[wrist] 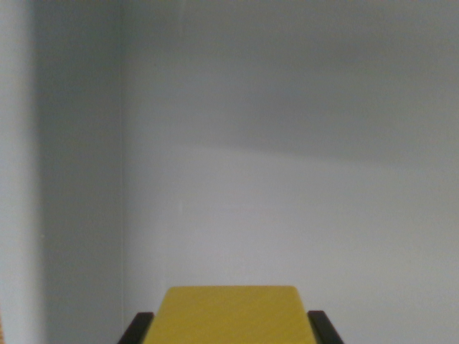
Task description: Pick yellow cube
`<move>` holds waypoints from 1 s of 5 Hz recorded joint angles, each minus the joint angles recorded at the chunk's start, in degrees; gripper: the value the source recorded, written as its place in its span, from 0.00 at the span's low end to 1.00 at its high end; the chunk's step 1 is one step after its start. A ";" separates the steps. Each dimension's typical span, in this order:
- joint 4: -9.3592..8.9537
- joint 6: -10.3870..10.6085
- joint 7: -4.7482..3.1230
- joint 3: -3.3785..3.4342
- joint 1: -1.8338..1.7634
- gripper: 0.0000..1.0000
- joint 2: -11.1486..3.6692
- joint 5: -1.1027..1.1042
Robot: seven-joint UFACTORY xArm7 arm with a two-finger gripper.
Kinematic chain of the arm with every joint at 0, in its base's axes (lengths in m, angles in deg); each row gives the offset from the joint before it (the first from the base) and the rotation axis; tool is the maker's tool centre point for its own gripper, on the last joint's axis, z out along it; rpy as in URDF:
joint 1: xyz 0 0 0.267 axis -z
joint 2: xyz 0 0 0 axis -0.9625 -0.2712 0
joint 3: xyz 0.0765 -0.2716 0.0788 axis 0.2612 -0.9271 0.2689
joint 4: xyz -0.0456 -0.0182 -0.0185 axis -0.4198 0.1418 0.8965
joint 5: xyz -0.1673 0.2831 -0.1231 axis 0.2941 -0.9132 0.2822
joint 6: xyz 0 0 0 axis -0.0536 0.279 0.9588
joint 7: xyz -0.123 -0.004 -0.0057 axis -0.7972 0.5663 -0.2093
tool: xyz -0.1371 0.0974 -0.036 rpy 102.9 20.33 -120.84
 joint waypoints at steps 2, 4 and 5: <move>1.58 -2.64 -0.03 0.05 0.08 1.00 1.08 -0.21; 3.11 -5.19 -0.06 0.09 0.17 1.00 2.12 -0.42; 3.11 -5.19 -0.06 0.09 0.17 1.00 2.12 -0.42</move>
